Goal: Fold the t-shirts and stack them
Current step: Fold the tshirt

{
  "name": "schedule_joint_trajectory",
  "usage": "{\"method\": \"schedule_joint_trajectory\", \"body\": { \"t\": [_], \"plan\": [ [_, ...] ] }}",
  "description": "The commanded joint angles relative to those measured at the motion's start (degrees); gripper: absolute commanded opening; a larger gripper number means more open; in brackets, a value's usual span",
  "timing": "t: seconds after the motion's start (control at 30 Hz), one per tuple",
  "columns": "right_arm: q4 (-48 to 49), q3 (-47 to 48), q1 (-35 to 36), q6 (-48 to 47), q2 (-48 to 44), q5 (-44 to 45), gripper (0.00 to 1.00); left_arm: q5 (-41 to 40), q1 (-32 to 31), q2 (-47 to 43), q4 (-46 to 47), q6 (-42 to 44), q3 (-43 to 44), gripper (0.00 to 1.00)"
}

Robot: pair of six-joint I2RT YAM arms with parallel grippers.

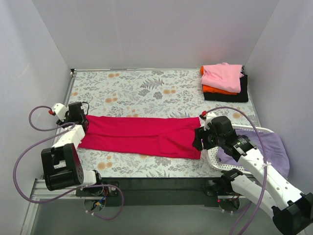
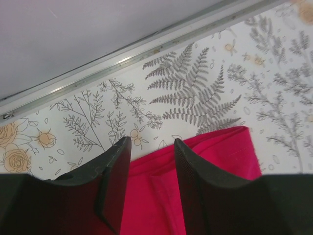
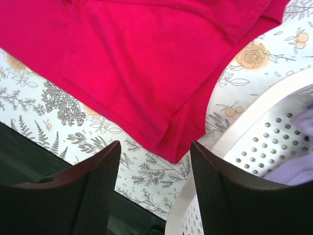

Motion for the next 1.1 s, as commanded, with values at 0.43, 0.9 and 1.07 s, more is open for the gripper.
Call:
{"method": "schedule_joint_trajectory", "body": {
  "t": [0.43,0.9,1.07],
  "plan": [
    [18.9,3.6,1.0,0.2,15.6,5.2,0.54,3.7,-16.4,-2.9,7.2,1.7,2.5,0.37],
    [25.4,13.0,-2.8,-1.1,34.9,13.6,0.54,14.4,-28.4,12.1,16.2,0.0,6.1,0.36],
    [25.7,15.1,-4.9,-1.4,39.2,14.8,0.54,14.8,-28.4,17.7,16.8,0.0,7.7,0.36]
  ]
}}
